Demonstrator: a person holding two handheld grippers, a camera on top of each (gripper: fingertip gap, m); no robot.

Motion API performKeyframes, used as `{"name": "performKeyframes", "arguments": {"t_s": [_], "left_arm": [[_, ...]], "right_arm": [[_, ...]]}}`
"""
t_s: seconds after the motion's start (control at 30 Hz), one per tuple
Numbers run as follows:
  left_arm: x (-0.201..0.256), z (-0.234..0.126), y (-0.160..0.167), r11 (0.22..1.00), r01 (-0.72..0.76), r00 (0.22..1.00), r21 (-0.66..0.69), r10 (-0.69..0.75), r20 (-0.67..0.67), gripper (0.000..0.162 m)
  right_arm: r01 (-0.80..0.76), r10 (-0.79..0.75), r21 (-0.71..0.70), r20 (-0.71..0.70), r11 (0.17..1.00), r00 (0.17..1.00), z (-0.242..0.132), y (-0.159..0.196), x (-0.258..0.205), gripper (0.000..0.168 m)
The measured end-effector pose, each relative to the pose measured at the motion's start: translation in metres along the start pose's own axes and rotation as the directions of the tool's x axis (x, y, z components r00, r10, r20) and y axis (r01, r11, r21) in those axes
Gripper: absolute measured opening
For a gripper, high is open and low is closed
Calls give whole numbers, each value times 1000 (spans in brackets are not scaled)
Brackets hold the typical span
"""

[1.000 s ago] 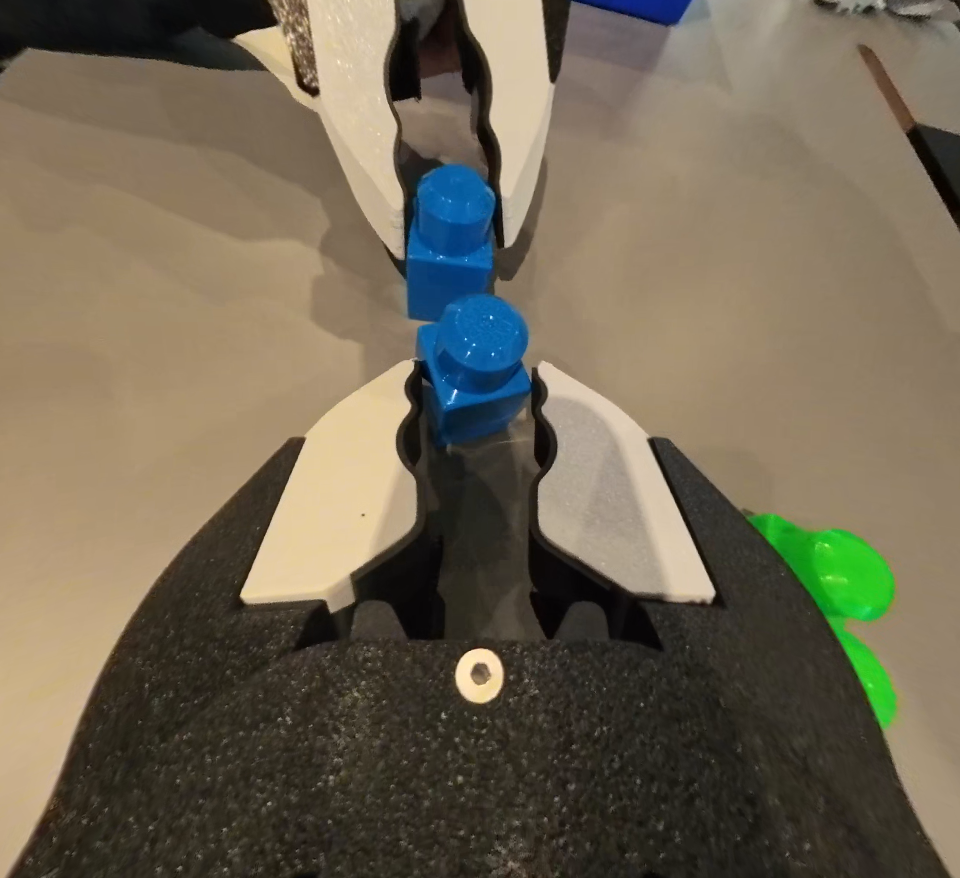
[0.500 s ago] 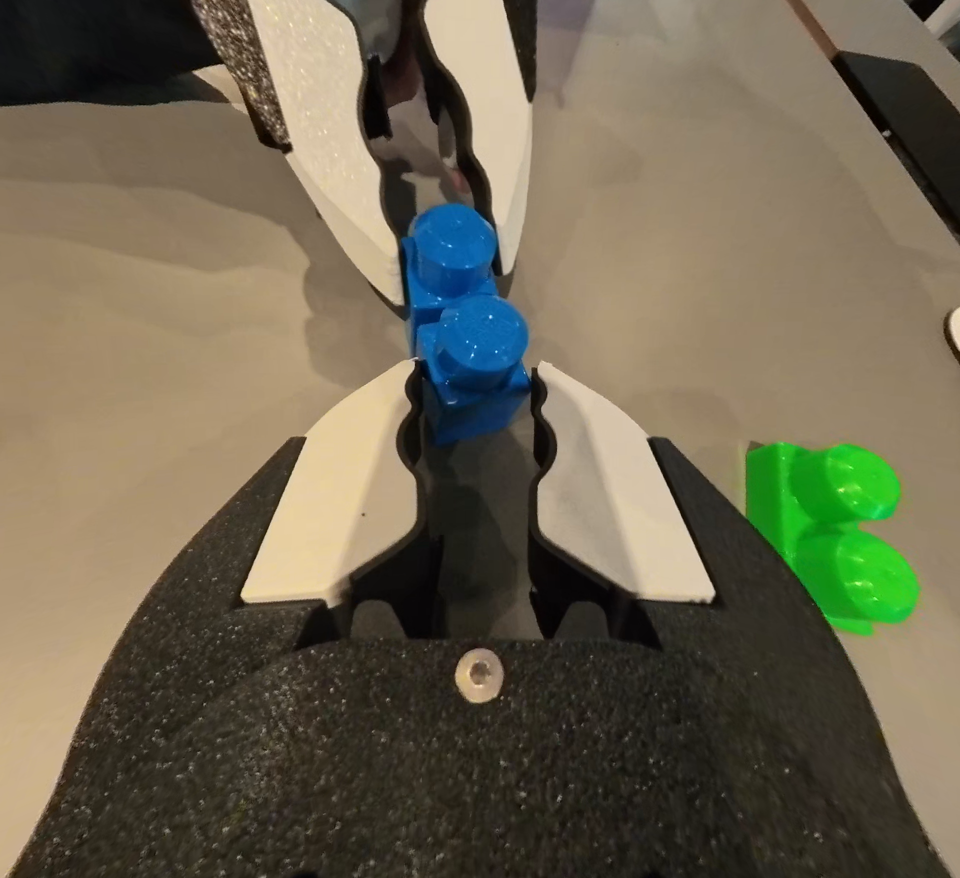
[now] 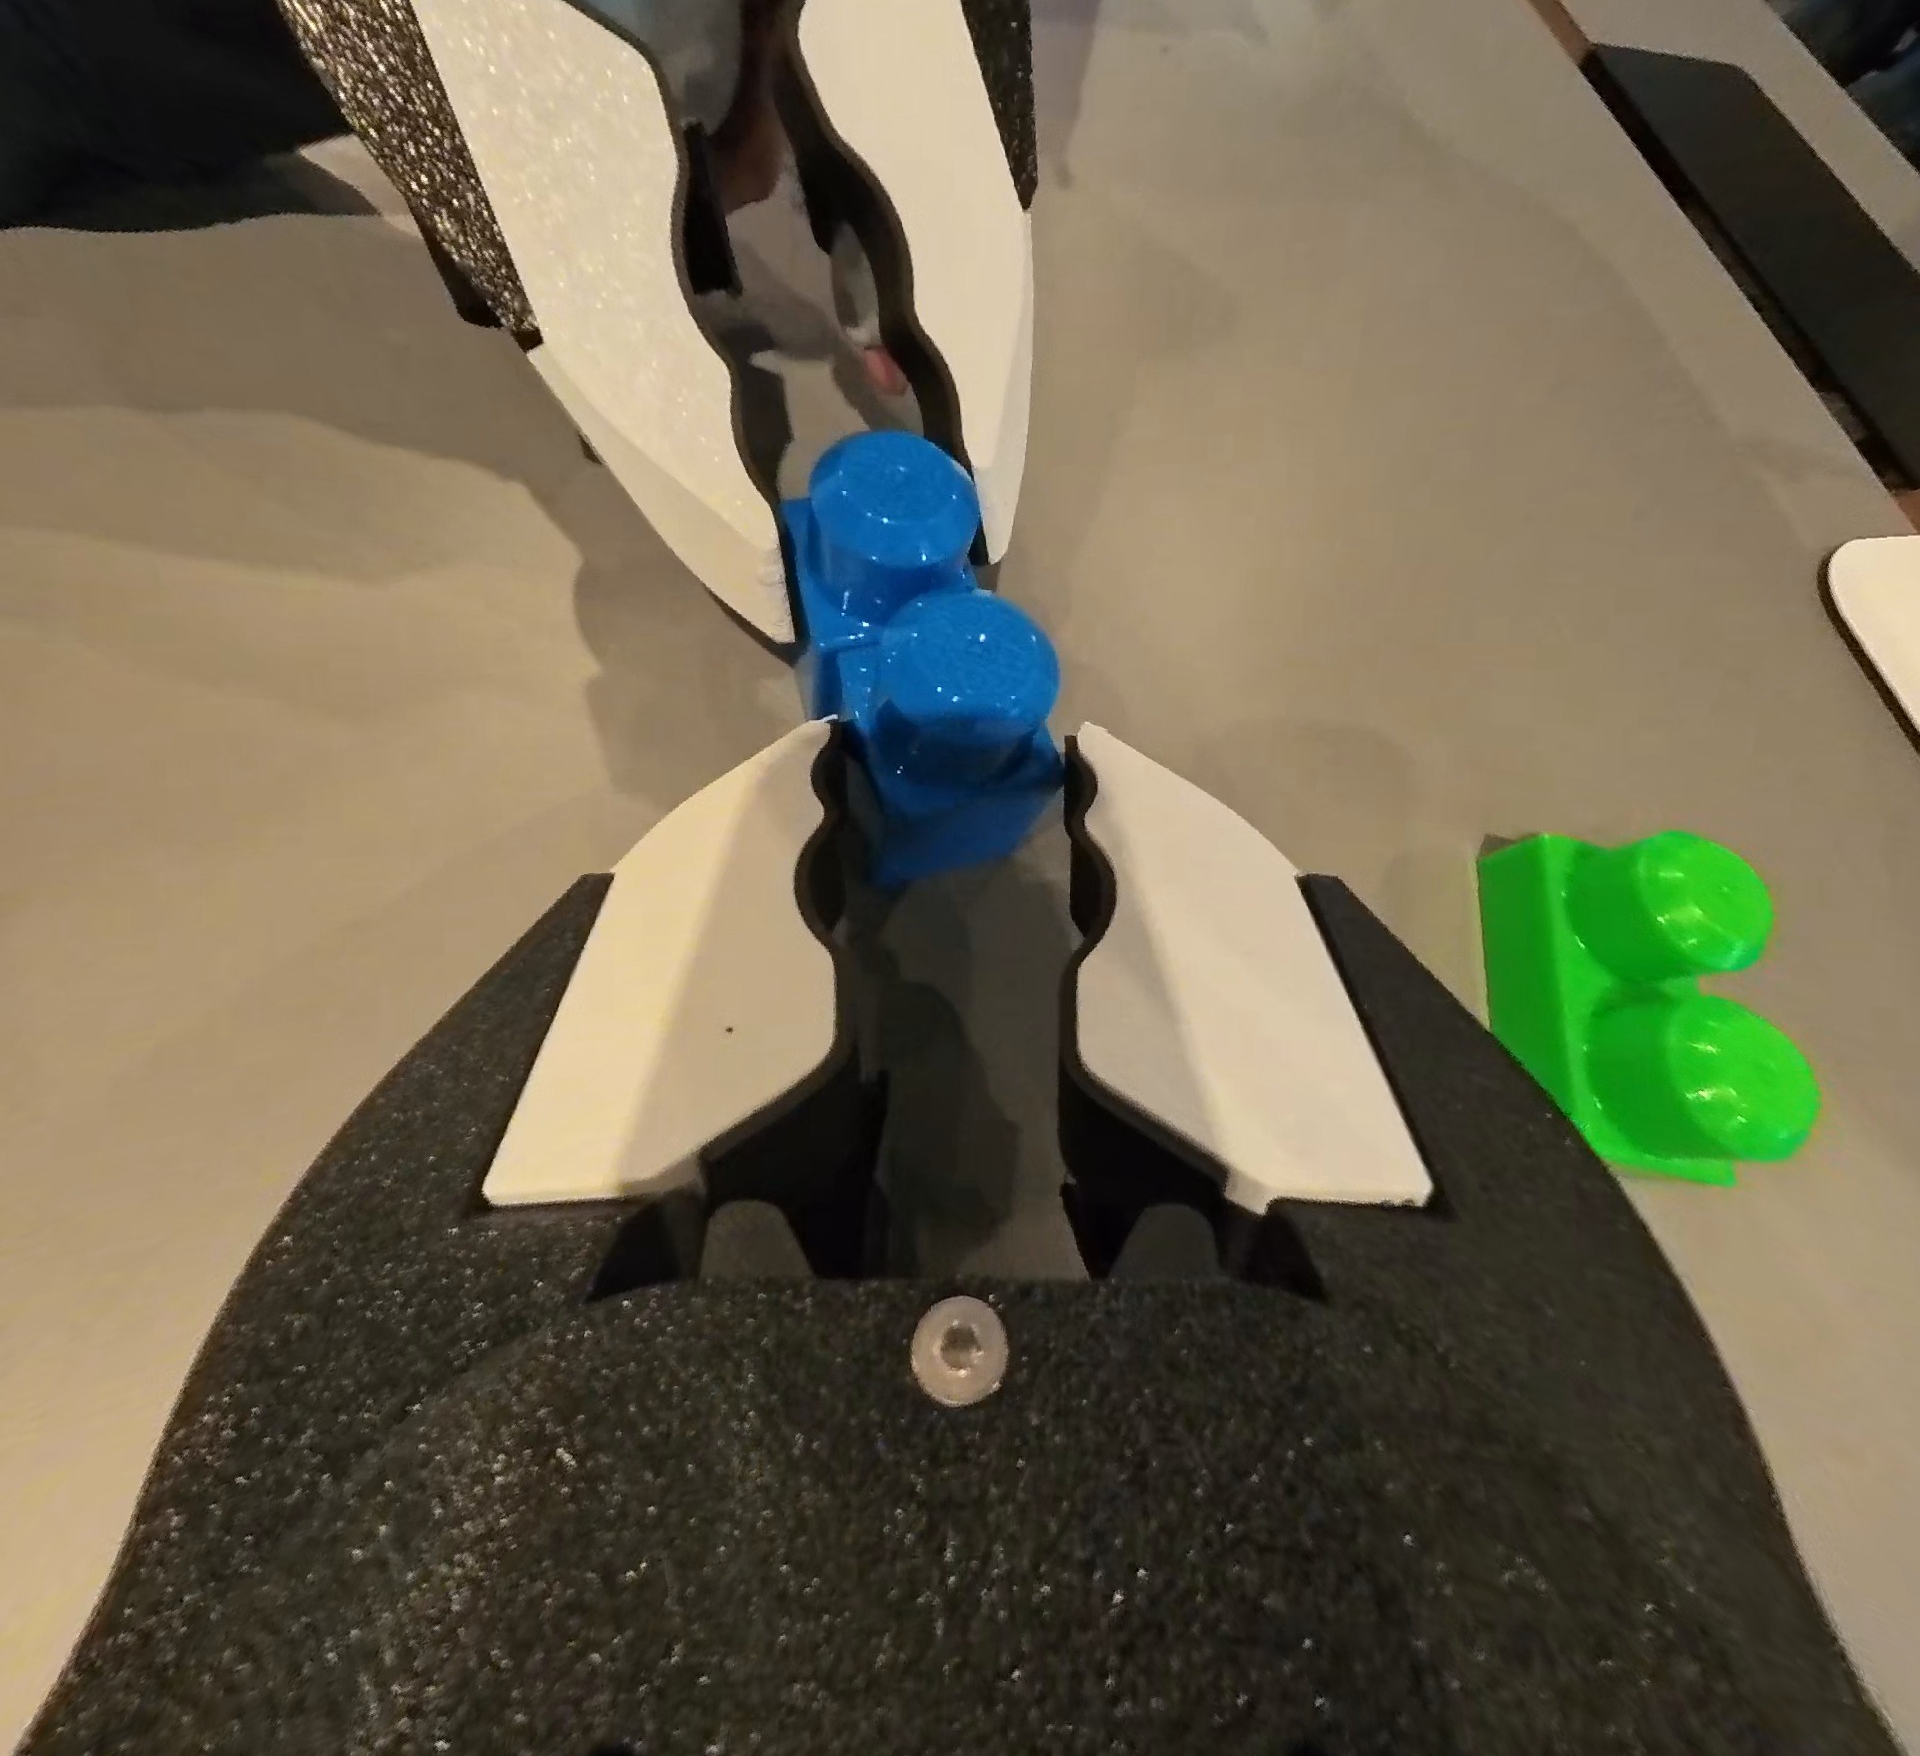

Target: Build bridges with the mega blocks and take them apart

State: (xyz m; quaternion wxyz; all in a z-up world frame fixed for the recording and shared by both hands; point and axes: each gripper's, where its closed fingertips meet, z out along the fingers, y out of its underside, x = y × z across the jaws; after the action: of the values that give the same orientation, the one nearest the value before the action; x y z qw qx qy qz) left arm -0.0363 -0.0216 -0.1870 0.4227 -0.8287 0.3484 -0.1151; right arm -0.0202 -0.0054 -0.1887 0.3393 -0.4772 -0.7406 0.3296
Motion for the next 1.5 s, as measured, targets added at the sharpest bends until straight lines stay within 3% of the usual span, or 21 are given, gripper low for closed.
{"name": "performKeyframes", "arguments": {"t_s": [0.03,0.23,0.33,0.5,0.57,0.67,0.77,0.87,1.03,1.33,1.5], "left_arm": [[0,0,0,1000,3,1000,4,-3,0,36],[0,-4,14,999,21,1000,-36,-20,23,49],[1,-11,16,998,64,997,-23,-63,41,52],[1,-22,27,990,127,986,-63,-119,121,24],[4,-28,28,984,169,974,-57,-158,164,21],[10,-36,15,948,310,919,67,-317,235,30],[15,-33,6,873,458,804,168,-488,340,52],[14,-27,7,867,477,748,148,-488,450,67],[12,-6,5,862,497,716,100,-472,514,94],[12,5,7,858,508,687,76,-457,564,96],[19,7,9,857,515,694,26,-435,575,91]], "right_arm": [[-2,2,0,7,1000,1000,0,0,-1,40],[-35,33,69,40,997,999,-19,-6,6,48],[-59,56,56,52,997,997,-25,3,12,39],[-61,60,38,24,997,998,-22,15,21,17],[-44,44,18,-27,999,999,-22,19,29,11],[-33,34,23,-43,999,998,-23,19,34,3],[-26,27,17,-50,1000,998,-15,17,39,0],[-34,34,10,-25,999,999,-6,15,37,0],[-12,12,-12,1,1000,1000,-1,13,28,0],[-25,24,32,20,999,1000,-7,9,22,0],[1,0,-26,22,1000,1000,-8,19,19,0]]}}
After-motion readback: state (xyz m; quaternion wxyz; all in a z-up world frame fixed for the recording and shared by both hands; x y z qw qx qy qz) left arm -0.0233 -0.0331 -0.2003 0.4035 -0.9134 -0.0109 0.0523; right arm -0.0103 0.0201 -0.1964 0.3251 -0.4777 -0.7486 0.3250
